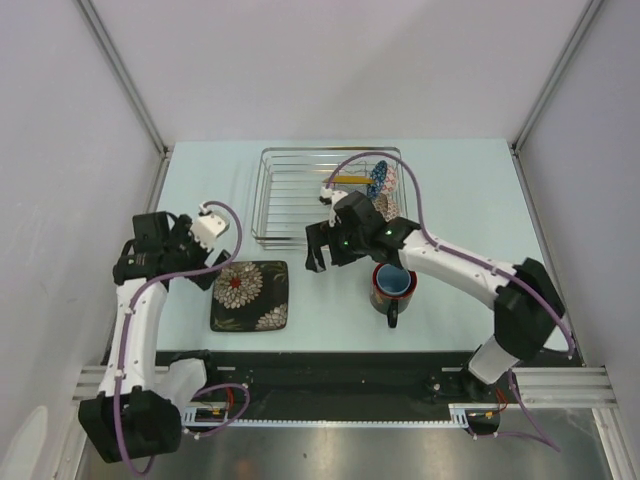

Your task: Load the mixed dishes into the dish rack

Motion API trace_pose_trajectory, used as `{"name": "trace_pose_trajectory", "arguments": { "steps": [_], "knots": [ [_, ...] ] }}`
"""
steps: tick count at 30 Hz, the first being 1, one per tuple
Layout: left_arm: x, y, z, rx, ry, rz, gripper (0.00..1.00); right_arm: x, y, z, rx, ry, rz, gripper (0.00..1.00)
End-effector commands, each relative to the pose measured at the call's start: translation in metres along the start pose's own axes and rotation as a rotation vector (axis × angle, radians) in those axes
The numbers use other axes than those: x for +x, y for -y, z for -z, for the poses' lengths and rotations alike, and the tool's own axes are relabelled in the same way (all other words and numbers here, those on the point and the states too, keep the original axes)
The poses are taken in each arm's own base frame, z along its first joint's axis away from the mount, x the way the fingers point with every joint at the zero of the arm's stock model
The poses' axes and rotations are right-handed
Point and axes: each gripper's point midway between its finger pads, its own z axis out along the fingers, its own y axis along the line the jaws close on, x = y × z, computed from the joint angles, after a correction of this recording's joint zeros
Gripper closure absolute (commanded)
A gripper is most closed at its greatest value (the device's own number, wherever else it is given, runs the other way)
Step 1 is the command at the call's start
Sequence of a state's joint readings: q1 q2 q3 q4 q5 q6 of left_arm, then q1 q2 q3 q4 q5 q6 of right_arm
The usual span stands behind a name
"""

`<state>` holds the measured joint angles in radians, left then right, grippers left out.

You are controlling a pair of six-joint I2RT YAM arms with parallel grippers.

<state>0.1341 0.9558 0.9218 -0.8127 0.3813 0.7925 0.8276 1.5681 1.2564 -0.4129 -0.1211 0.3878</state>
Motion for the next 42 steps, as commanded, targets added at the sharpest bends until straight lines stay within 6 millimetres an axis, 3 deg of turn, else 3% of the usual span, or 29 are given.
{"name": "trace_pose_trajectory", "arguments": {
  "steps": [1,5,14,18,26,34,42],
  "knots": [
    [0.036,0.012,-0.010,0.081,-0.030,0.022,0.00,0.008,-0.020,-0.025,-0.102,-0.030,0.038,0.07],
    [0.061,0.019,-0.027,0.128,-0.070,0.084,0.00,0.025,-0.021,-0.053,-0.117,-0.072,0.054,0.09],
    [0.093,0.035,-0.059,0.203,-0.107,0.136,0.00,0.030,-0.031,-0.082,-0.209,-0.072,0.073,0.11],
    [0.102,0.039,-0.068,0.238,-0.138,0.164,0.00,0.041,-0.029,-0.096,-0.231,-0.103,0.071,0.12],
    [0.107,0.041,-0.083,0.283,-0.136,0.189,0.00,0.057,-0.025,-0.122,-0.236,-0.137,0.060,0.13],
    [0.119,0.052,-0.097,0.451,-0.205,0.230,0.00,0.065,-0.023,-0.135,-0.230,-0.159,0.069,0.14],
    [0.106,0.070,-0.099,0.565,-0.194,0.184,0.00,0.074,-0.027,-0.141,-0.224,-0.174,0.074,0.15]
  ]
}}
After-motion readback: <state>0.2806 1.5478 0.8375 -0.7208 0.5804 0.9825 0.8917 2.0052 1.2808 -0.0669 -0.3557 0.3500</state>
